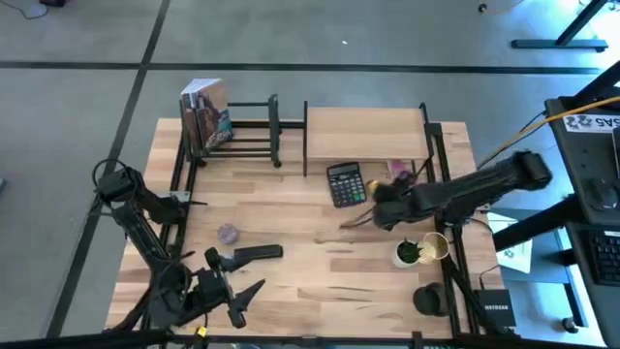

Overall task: Stock shelves
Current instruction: Remove the pink stapler from under the shelf

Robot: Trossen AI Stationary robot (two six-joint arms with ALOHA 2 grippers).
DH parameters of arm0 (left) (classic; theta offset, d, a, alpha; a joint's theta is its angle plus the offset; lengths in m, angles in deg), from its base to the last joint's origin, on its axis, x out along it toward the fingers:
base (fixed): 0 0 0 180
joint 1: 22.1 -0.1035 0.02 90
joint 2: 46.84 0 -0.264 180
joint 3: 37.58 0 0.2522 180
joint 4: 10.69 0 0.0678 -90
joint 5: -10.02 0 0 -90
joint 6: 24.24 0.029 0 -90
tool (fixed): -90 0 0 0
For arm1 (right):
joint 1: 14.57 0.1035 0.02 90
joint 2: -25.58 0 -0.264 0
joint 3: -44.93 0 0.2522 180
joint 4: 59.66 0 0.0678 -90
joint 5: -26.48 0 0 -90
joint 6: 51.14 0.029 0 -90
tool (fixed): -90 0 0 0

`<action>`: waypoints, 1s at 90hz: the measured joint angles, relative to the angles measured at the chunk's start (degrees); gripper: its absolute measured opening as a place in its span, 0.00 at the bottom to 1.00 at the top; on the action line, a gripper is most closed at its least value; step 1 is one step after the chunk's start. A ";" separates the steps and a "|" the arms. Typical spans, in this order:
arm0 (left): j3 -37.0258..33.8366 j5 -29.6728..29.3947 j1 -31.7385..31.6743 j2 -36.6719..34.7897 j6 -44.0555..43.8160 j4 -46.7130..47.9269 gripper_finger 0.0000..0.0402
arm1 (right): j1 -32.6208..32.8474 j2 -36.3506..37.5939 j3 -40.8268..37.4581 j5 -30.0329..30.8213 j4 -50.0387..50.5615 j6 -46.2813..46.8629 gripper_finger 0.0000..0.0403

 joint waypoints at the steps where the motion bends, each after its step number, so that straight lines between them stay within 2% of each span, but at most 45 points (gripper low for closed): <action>1: 0.00 0.00 -0.03 0.00 0.08 0.00 0.69 | -0.14 0.48 -0.18 0.02 0.87 1.14 0.58; 13: 0.00 0.01 -0.42 0.00 0.15 0.04 0.69 | -1.56 5.53 -1.46 0.61 7.16 10.59 0.58; 30: 0.00 1.37 -0.18 0.00 -0.04 0.10 0.69 | -5.81 8.40 -4.57 1.08 7.76 13.47 0.58; 55: 0.02 2.43 -0.13 0.00 -2.19 2.82 0.69 | -13.90 8.23 -9.17 0.27 -0.03 10.57 0.58; 76: 0.02 2.43 -0.13 0.00 -2.48 3.84 0.69 | -19.49 8.21 -12.16 -5.00 -11.03 3.20 0.58; 90: 0.02 2.41 -0.15 0.00 -2.91 4.20 0.69 | -22.54 8.21 -12.48 -5.77 -12.56 1.44 0.57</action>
